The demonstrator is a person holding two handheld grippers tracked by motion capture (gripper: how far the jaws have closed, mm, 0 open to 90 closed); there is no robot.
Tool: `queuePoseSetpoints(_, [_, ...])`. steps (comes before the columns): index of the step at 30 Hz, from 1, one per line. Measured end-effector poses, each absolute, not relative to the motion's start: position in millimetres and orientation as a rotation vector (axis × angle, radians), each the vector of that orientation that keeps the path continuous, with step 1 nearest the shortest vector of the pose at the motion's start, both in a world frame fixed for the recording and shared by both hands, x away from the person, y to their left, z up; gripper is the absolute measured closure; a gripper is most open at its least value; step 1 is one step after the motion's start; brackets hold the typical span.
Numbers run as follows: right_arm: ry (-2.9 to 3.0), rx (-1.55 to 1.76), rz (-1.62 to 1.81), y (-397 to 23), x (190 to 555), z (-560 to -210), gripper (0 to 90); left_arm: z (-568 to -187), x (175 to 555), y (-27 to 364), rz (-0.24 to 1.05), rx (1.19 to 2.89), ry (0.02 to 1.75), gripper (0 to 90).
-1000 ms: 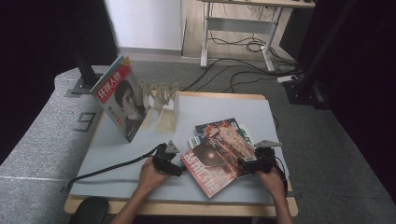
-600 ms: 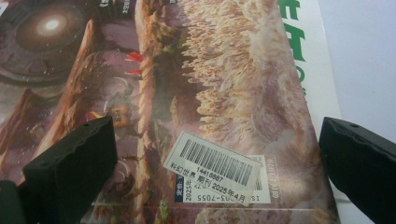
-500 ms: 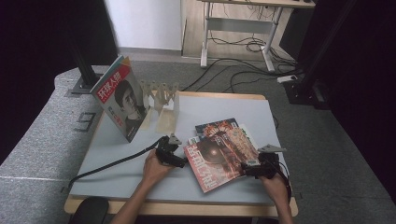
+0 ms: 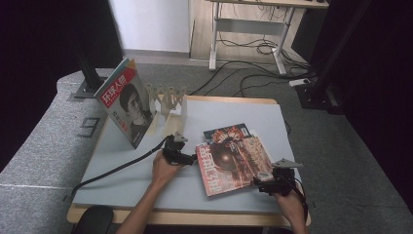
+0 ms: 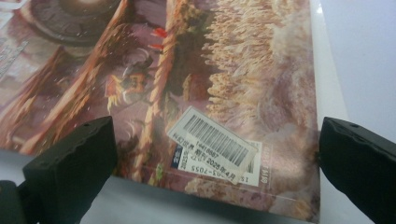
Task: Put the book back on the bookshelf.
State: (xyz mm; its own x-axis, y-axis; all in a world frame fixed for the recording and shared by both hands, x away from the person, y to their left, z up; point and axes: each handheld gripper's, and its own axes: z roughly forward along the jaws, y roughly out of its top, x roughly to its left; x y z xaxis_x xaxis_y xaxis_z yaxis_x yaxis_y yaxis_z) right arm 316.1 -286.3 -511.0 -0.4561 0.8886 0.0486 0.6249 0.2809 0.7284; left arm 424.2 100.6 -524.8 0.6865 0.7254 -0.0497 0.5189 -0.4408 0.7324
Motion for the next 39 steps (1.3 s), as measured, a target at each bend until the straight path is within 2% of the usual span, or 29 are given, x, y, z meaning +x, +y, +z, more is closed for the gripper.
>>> queuePoseSetpoints(11, [2.176,1.339,0.965,-294,327,-502,0.0,-516,387,97,0.313,2.204,0.834,11.4])
queuePoseSetpoints(16, [2.192,1.310,0.993,-289,347,-498,0.0,-514,368,96,0.311,2.238,0.791,10.5])
queuePoseSetpoints(18, [2.205,1.297,1.020,-287,354,-497,0.0,-513,355,96,0.259,2.215,0.757,9.7])
queuePoseSetpoints(24, [2.231,1.273,1.040,-279,374,-499,0.0,-516,333,93,0.213,2.185,0.712,8.0])
queuePoseSetpoints(39, [2.291,1.221,1.039,-253,418,-504,0.0,-527,306,81,0.185,2.177,0.672,7.3])
